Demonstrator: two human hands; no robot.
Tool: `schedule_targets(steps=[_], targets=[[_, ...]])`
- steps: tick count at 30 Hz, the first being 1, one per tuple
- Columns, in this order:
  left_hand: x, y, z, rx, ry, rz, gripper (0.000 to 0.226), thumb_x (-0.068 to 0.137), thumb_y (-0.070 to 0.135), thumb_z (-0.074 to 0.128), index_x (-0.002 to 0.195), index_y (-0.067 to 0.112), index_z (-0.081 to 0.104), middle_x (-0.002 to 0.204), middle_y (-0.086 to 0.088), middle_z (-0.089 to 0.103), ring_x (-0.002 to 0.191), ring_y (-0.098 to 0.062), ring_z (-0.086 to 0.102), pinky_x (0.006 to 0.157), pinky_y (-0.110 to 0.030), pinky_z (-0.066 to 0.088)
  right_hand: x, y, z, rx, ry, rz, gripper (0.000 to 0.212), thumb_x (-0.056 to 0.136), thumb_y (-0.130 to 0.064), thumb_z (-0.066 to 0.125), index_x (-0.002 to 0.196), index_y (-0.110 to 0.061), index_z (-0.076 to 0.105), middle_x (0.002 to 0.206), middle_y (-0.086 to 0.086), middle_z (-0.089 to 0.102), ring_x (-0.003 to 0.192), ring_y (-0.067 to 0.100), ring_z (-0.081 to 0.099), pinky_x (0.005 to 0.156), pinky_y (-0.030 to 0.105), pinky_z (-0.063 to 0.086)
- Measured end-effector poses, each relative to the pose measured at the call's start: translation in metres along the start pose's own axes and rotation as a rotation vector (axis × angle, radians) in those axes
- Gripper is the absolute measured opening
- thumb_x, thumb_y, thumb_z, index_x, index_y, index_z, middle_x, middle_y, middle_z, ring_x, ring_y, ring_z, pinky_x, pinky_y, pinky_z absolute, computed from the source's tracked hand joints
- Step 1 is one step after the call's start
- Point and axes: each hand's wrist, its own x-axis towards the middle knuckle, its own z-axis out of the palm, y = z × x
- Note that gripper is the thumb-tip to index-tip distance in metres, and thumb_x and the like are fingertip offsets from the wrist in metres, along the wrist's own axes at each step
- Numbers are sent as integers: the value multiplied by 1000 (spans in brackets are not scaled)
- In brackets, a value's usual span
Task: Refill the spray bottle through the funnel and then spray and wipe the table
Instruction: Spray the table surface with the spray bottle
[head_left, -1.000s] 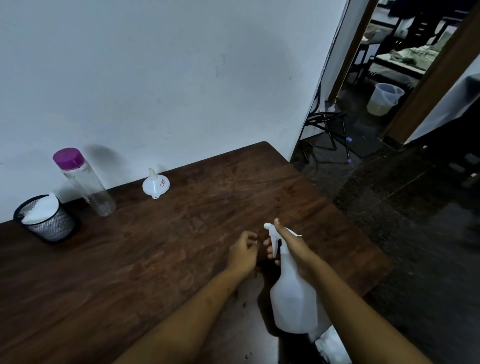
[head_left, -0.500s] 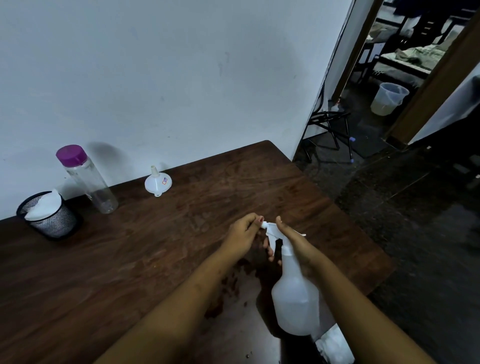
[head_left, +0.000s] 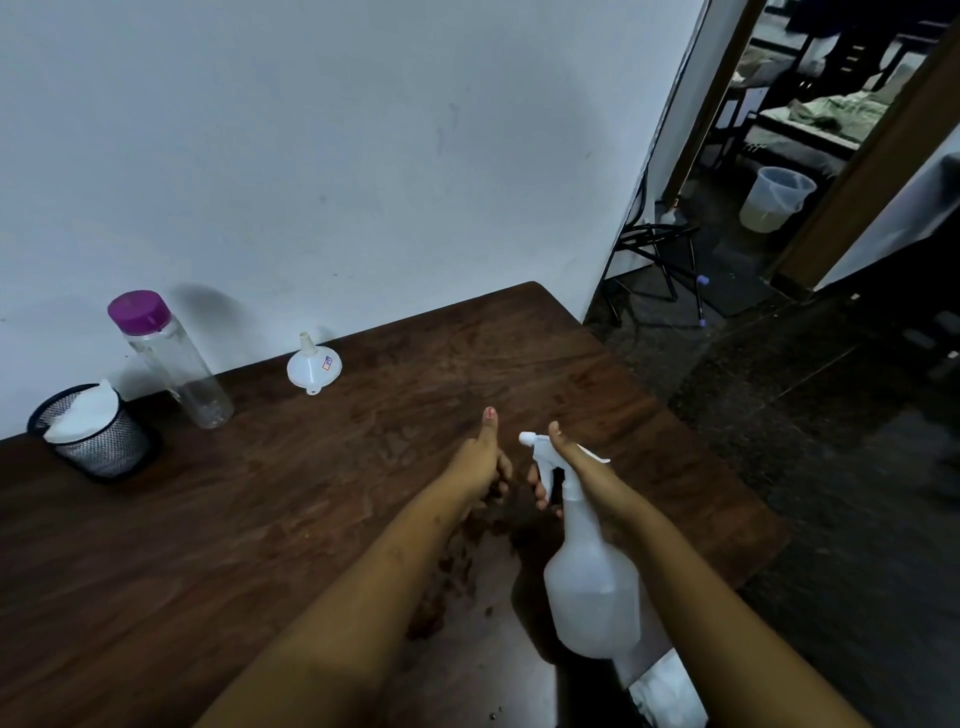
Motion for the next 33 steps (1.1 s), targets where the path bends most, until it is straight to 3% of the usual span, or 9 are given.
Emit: schedule_targets(steps=[3,7,11,13,16,21,24,30,33], targets=[[4,-11,3,-21,75,-58,78,95,61,9,58,9,54,59,-5,56,50,-16,49,50,-24,34,12,-4,-10,-20,181,111,39,94,-47,51,73,-15,62,67,6,59,48,13,60,53,26,45],[5,-21,6,73,-2,-157,67,98,55,13,68,12,55,65,-2,57,51,-16,48,53,-23,31,13,5,-26,2,291,136,35,92,-48,53,85,-16,66,63,9,63,58,20,63,60,31,49],[2,-23,14,122,-84,-179,57,101,49,17,72,13,51,69,-2,54,53,-14,46,50,-24,32,19,12,-31,52,361,106,43,96,-47,46,98,-8,65,72,10,60,63,21,59,64,34,51],[1,-23,17,126,-107,-171,54,101,47,18,73,13,50,69,-1,53,53,-13,45,47,-23,32,23,16,-32,-7,422,106,40,96,-51,42,98,-18,64,78,8,60,69,20,60,68,34,52],[2,-23,19,121,-120,-184,53,101,49,21,74,14,50,68,0,54,50,-13,45,46,-23,30,26,17,-28,-109,486,104,36,95,-55,38,101,-30,62,80,1,60,69,15,58,59,26,49],[4,-23,17,125,-124,-192,51,100,50,21,76,15,50,69,0,55,49,-12,45,47,-22,29,33,18,-31,-23,455,177,39,94,-53,45,101,-19,64,82,8,63,77,23,64,66,32,53],[4,-23,16,126,-130,-198,51,99,51,22,76,16,51,69,1,56,50,-13,46,51,-22,30,35,21,-34,29,392,204,49,93,-53,49,106,-9,66,81,11,66,74,24,66,61,32,52],[5,-25,15,118,-146,-210,49,99,51,22,78,17,51,71,1,57,52,-13,47,55,-23,30,36,22,-32,-125,477,54,49,95,-57,36,119,-25,64,83,1,64,80,19,63,77,34,54],[4,-24,16,107,-139,-188,48,100,49,23,78,16,50,70,1,56,51,-13,46,52,-22,29,35,22,-35,-46,470,75,48,95,-56,38,116,-21,64,86,9,65,79,23,63,77,37,55]])
